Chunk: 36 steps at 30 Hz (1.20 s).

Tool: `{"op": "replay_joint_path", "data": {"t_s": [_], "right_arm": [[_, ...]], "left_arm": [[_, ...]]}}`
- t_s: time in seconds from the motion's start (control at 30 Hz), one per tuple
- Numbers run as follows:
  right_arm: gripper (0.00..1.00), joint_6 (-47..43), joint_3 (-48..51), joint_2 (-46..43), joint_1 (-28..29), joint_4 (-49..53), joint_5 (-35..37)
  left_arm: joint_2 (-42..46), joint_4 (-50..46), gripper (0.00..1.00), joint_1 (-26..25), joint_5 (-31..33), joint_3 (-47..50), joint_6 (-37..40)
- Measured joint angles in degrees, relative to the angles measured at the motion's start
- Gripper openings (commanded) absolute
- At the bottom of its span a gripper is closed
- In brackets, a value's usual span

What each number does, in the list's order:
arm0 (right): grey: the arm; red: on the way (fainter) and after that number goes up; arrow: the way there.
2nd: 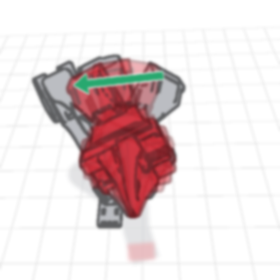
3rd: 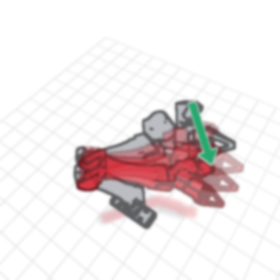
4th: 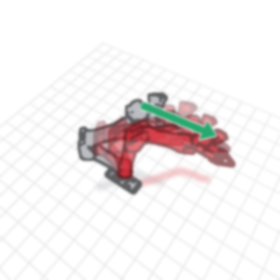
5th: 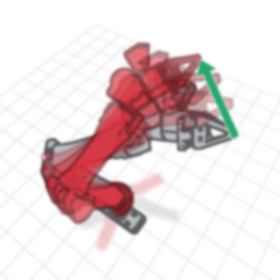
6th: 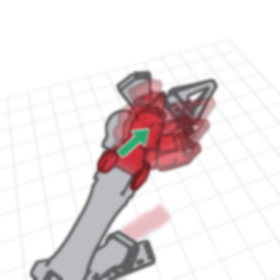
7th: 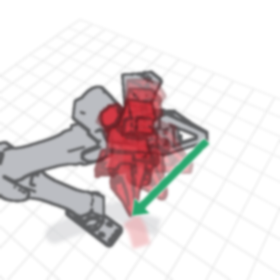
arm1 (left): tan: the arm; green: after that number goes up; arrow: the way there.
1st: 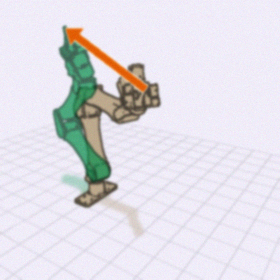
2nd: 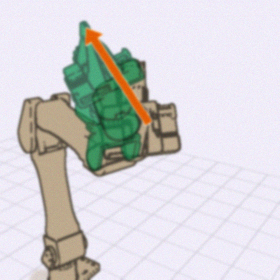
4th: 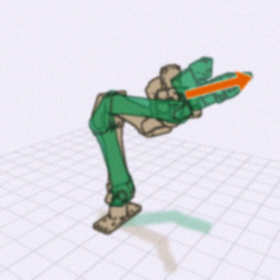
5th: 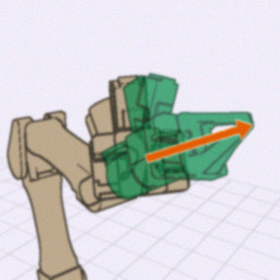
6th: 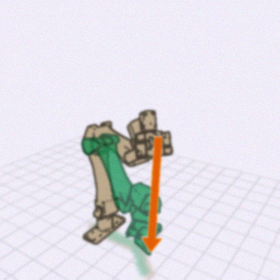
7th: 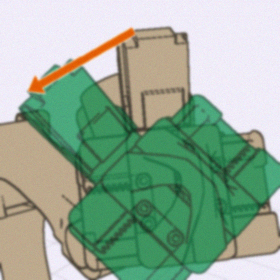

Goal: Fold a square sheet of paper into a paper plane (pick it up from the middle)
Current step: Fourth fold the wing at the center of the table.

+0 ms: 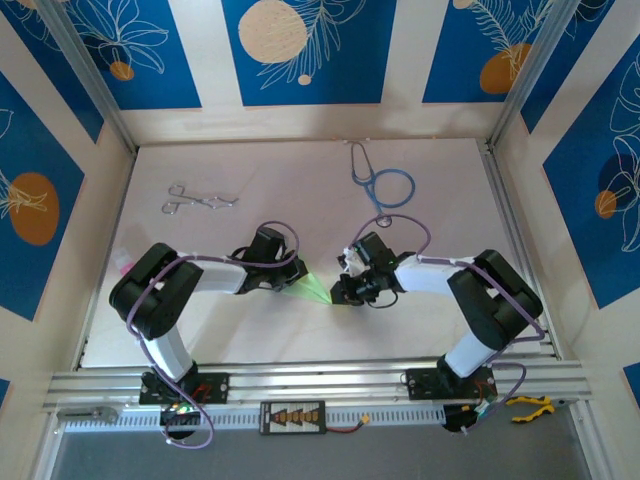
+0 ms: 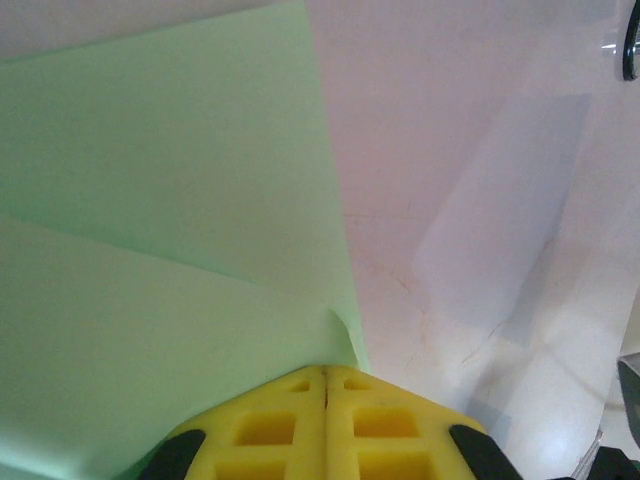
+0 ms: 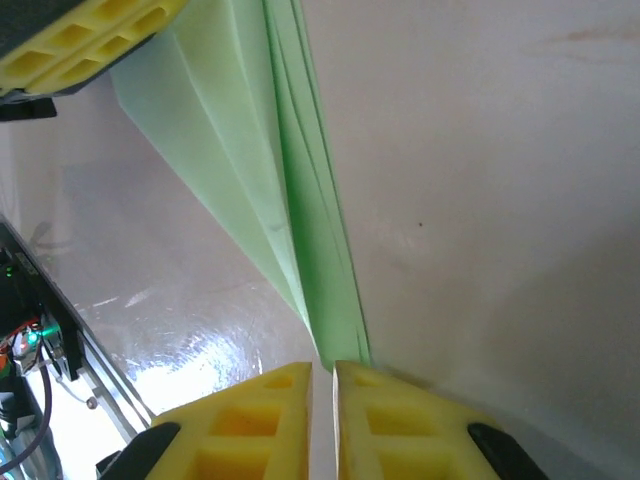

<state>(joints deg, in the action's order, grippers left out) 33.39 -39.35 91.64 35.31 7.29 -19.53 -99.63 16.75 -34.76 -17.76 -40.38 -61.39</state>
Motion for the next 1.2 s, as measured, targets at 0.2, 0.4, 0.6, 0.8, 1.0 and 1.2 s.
{"op": "replay_joint_path", "data": {"t_s": [0.2, 0.4, 0.6, 0.8, 1.0, 1.2], "right_arm": [[0.18, -0.4, 0.0, 0.1, -0.1, 0.3, 0.1], [0.2, -0.9, 0.0, 0.1, 0.3, 0.6, 1.4], [0.21, -2.6, -0.3, -0.4, 1.3, 1.8, 4.3], [0.22, -5.4, -3.1, -1.1, 3.1, 2.3, 7.2], [0.22, -7.9, -5.1, -0.9, 4.5, 3.3, 10.0], [0.22, -10.1, -6.8, 1.2, 6.2, 4.6, 12.0]], "left_arm": [[-0.2, 0.5, 0.04, 0.0, 0.0, 0.0, 0.0], [-0.3, 0.7, 0.04, 0.1, 0.0, 0.0, 0.0], [-0.3, 0.7, 0.04, 0.1, 0.0, 0.0, 0.0], [-0.3, 0.8, 0.04, 0.1, 0.0, 0.0, 0.0], [-0.3, 0.8, 0.04, 0.1, 0.0, 0.0, 0.0], [-0.3, 0.8, 0.04, 0.1, 0.0, 0.0, 0.0]]}}
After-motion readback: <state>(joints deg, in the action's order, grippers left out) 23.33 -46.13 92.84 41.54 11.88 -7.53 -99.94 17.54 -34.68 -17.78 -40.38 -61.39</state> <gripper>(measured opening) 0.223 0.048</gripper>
